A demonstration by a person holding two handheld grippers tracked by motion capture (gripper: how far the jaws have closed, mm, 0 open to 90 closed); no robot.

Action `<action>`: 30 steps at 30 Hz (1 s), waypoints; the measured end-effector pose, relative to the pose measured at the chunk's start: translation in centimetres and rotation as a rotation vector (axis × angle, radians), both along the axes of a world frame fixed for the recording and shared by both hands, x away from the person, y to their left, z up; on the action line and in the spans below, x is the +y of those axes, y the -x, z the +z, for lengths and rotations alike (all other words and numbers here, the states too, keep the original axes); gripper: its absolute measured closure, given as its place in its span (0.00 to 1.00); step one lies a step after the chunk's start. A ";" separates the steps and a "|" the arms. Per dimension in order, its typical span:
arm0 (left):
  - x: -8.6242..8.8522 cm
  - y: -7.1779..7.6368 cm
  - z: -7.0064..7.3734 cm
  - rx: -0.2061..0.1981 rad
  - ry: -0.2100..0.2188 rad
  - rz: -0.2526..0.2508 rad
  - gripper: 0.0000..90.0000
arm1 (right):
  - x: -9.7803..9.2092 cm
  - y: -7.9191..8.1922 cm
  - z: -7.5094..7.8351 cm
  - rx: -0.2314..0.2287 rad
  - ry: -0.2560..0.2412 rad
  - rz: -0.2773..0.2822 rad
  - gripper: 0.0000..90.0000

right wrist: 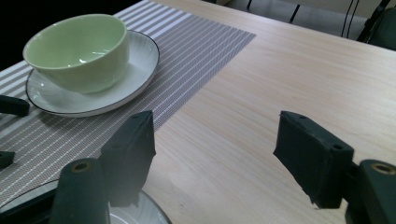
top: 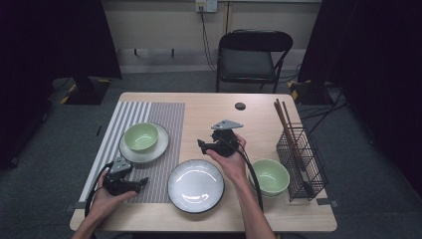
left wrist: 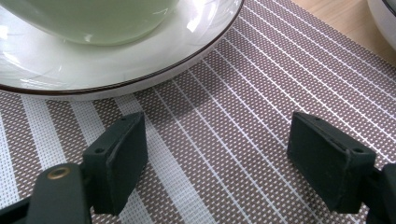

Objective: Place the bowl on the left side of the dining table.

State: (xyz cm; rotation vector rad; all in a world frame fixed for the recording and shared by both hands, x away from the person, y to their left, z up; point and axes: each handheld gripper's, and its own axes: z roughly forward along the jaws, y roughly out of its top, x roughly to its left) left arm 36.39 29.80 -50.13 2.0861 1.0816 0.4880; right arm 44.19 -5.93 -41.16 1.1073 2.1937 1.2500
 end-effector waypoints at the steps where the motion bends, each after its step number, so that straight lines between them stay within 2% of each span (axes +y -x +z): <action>1: 0.0 0.0 0.0 0.000 -0.001 -0.001 0.22 | 0.0 0.2 0.2 -0.001 -0.005 0.003 0.33; 6: 0.0 0.0 0.0 -0.001 0.005 0.003 0.22 | -0.3 0.9 1.2 0.009 -0.029 0.025 0.35; 11: 0.0 0.0 0.0 -0.001 0.003 0.002 0.22 | -1.5 1.8 2.3 0.002 -0.062 0.038 0.38; 30: 0.0 0.0 0.0 -0.001 0.003 0.002 0.22 | -4.9 3.8 4.6 -0.032 -0.103 0.046 0.46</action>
